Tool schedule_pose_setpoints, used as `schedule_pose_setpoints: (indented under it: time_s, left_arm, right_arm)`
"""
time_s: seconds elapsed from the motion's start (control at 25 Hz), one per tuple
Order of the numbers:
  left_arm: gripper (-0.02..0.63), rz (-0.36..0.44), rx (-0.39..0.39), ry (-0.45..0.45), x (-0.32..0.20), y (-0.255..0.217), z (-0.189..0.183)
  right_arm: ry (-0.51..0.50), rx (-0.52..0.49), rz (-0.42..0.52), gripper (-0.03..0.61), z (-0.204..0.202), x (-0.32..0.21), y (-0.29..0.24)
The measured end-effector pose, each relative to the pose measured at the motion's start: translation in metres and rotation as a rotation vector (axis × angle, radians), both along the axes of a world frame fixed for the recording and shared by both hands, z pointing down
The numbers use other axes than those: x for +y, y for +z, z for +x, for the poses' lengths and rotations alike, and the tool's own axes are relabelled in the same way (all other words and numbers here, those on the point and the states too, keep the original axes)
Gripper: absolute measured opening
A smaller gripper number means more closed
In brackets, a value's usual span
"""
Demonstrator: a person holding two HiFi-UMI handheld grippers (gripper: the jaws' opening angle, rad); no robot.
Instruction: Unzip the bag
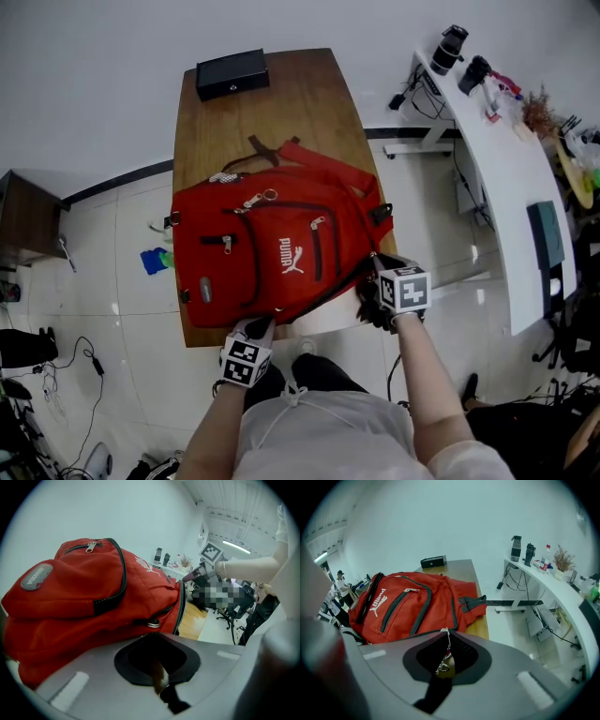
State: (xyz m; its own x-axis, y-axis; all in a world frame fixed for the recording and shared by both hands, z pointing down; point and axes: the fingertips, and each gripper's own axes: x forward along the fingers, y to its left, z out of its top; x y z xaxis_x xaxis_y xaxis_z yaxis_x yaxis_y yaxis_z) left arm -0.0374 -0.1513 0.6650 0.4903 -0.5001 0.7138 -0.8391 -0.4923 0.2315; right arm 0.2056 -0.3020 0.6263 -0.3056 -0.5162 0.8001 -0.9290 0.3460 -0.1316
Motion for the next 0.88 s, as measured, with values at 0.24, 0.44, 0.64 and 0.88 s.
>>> schedule_pose_setpoints:
  time_s: [0.24, 0.44, 0.64, 0.88]
  left_arm:
    - [0.007, 0.0, -0.007, -0.002, -0.002, 0.001, -0.002]
    - [0.008, -0.043, 0.03, -0.035, -0.002, 0.001, -0.002]
    - [0.007, 0.073, 0.024, -0.085, -0.009, -0.04, -0.008]
    - [0.007, 0.311, 0.156, -0.15, -0.009, -0.135, -0.009]
  right_arm:
    - [0.029, -0.03, -0.004, 0.032, 0.006, 0.002, 0.005]
    - [0.042, -0.002, 0.047, 0.061, 0.018, 0.006, -0.008]
    - [0.051, -0.117, 0.199, 0.006, 0.017, 0.013, -0.057]
    - [-0.082, -0.242, 0.39, 0.006, -0.022, 0.064, -0.114]
